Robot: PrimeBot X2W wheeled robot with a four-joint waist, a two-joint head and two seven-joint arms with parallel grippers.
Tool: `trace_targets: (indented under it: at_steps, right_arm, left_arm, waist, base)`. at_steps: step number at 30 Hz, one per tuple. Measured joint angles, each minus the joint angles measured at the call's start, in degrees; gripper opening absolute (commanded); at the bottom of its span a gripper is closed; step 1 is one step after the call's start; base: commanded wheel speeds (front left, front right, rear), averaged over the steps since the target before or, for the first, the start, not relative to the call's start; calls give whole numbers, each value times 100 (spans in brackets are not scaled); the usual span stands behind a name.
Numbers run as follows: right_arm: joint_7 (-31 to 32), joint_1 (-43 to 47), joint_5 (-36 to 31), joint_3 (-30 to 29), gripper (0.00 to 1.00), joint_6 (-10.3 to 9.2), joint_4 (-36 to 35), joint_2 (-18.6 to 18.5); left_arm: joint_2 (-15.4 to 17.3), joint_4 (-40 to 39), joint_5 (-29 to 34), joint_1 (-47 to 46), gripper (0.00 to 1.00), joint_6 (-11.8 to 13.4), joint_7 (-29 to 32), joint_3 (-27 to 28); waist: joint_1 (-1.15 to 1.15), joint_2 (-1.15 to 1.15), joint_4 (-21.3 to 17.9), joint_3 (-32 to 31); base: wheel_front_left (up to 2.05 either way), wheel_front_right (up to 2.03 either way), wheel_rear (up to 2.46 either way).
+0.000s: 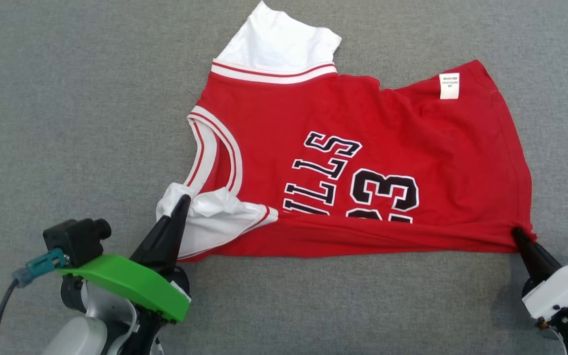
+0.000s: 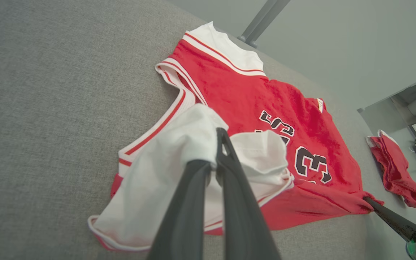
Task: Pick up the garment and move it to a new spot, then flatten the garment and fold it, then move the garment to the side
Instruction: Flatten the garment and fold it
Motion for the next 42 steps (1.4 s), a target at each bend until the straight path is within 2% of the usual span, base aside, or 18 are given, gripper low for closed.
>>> trace_targets:
  at_steps: [3, 8, 14, 15, 16, 17, 18, 19, 20, 21, 22, 28, 35, 38, 42]
  right_arm:
    - [201, -314, 41, 70, 0, 0, -30, -87]
    - [361, -584, -56, 141, 0, -1, 13, -177]
    - [442, -895, -280, 149, 2, -1, 166, -189]
    - [460, -939, -286, 151, 17, -1, 174, -190]
    - [456, -987, -302, 143, 41, 0, 175, -186]
    - [438, -1049, -332, 118, 100, 0, 183, -178]
    - [435, -1098, -339, 100, 100, 0, 189, -178]
    - [415, -1177, -375, 45, 100, 0, 192, -165]
    - [445, -1228, -377, -27, 100, -3, 183, -154]
    - [539, -1227, -387, -54, 100, -4, 99, -153]
    - [589, -1215, -386, -62, 100, -4, 47, -155]
    - [703, -858, -354, -75, 100, -5, -584, -266]
    - [683, 32, -480, -18, 100, -7, -1374, -510]
    - [673, 287, -471, 66, 100, -7, -1513, -534]
    - [525, 306, -524, 154, 100, -7, -1308, -573]
  left_arm:
    - [126, 9, 79, -231, 0, 110, 162, 23]
    - [111, 145, 160, -659, 0, 146, 401, -59]
    - [-134, 694, 221, -1170, 0, 158, 673, -288]
    - [-171, 753, 244, -1223, 0, 172, 671, -300]
    - [-204, 809, 255, -1271, 0, 172, 668, -308]
    - [-245, 862, 255, -1302, 0, 187, 665, -297]
    - [-268, 909, 254, -1330, 0, 207, 665, -293]
    - [-285, 971, 243, -1368, 5, 210, 667, -290]
    - [-292, 1037, 231, -1373, 15, 270, 711, -291]
    - [-334, 1051, 213, -1371, 91, 300, 634, -267]
    - [-358, 1054, 215, -1366, 100, 323, 584, -257]
    - [-390, 973, 323, -1229, 100, 563, 335, -147]
    - [-213, 257, 403, -413, 100, 846, -92, 42]
    - [-177, -109, 307, 83, 100, 954, -309, 225]
    - [-152, -225, 174, 501, 100, 978, -437, 330]
  waist:
    - [0, 0, -139, 85]
    - [0, 0, -239, 234]
    - [0, 0, -232, 404]
    - [0, 0, -224, 424]
    - [0, 0, -220, 443]
    - [0, 0, -218, 459]
    - [0, 0, -214, 472]
    - [1, 0, -210, 476]
    - [1, 0, -209, 456]
    - [1, 0, -207, 416]
    - [1, 0, -204, 396]
    - [1, 0, -202, 268]
    - [1, 0, -310, 204]
    - [1, 0, -360, 219]
    - [0, 0, -365, 297]
  base:
    - [0, 0, 0]
    - [0, 0, 0]
    - [0, 0, 0]
    - [0, 0, 0]
    - [0, 0, 0]
    - [0, 0, 0]
    - [0, 0, 0]
    - [0, 0, 0]
    - [0, 0, 0]
    - [0, 0, 0]
    - [0, 0, 0]
    - [0, 0, 0]
    - [0, 0, 0]
    - [0, 0, 0]
    - [0, 0, 0]
